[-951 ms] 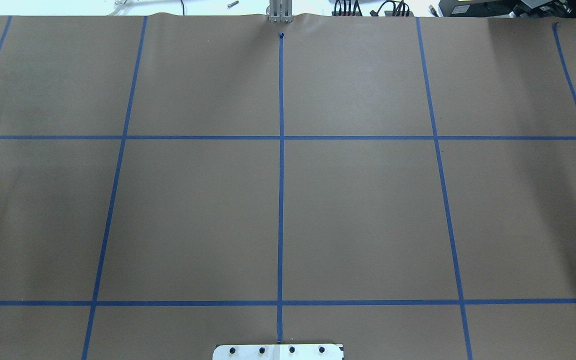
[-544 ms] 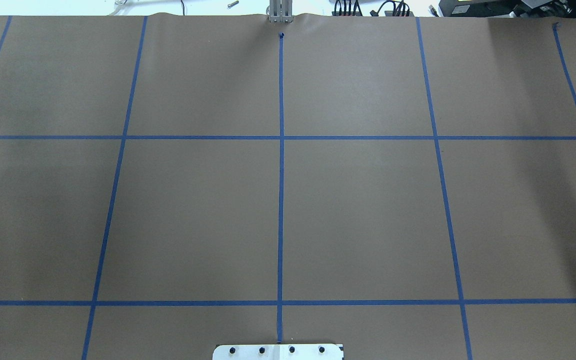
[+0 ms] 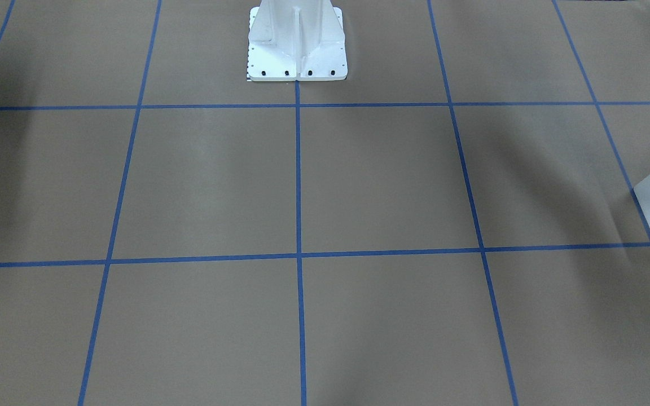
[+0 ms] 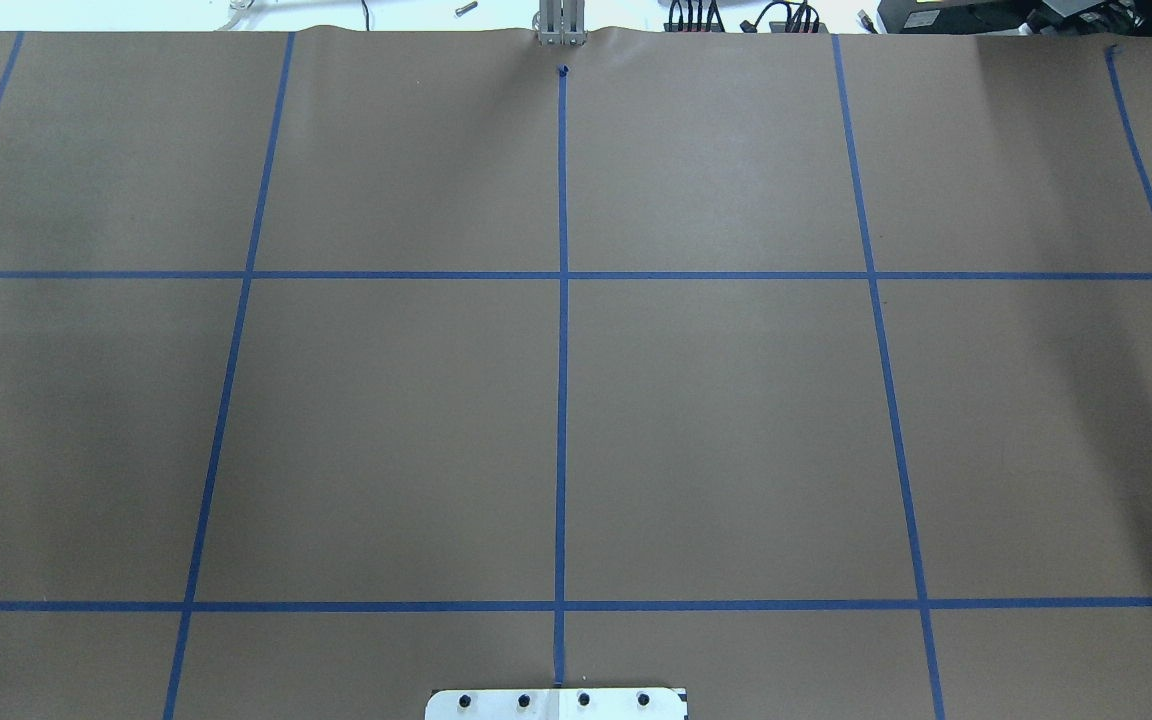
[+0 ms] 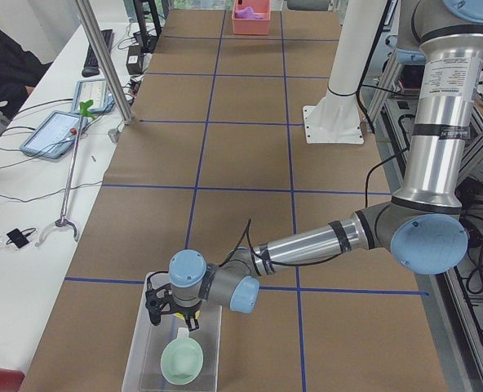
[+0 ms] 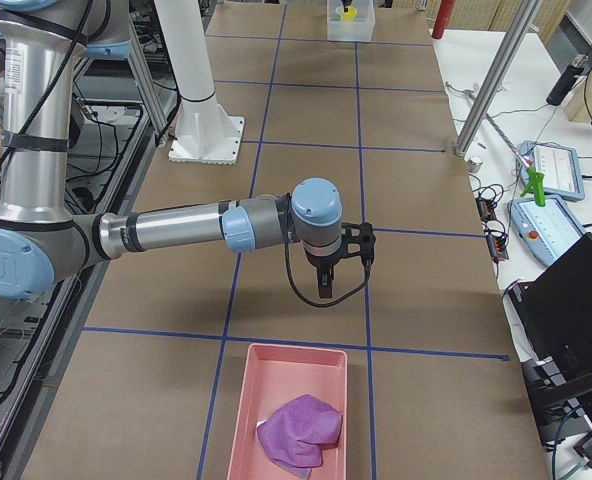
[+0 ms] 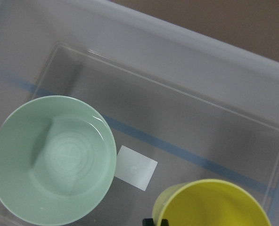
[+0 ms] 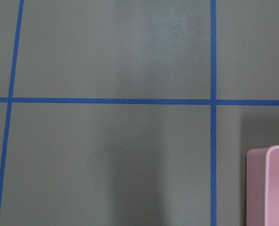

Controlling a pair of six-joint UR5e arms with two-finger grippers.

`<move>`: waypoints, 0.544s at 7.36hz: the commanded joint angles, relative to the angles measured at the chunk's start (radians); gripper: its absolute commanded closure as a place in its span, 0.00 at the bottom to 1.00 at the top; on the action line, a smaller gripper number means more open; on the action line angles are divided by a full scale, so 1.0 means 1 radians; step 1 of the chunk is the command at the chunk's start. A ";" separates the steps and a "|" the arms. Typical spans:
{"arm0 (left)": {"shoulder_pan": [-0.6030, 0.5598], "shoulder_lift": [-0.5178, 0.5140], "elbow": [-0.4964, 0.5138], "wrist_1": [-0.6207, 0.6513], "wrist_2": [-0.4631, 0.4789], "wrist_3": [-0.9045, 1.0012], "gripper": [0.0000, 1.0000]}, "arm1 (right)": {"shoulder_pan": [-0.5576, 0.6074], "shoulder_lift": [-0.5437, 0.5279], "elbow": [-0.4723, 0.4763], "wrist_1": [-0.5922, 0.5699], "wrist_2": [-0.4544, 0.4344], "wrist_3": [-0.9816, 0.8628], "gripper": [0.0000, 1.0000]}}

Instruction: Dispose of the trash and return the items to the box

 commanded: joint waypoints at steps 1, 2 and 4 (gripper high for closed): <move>0.006 0.000 -0.003 0.000 -0.005 0.004 0.09 | 0.000 0.001 0.001 0.000 0.000 0.000 0.00; 0.006 0.000 -0.009 -0.011 -0.007 0.010 0.01 | 0.000 0.001 0.003 0.000 0.000 0.000 0.00; 0.004 0.018 -0.093 0.003 -0.010 0.122 0.01 | 0.000 0.002 0.003 0.000 0.000 0.000 0.00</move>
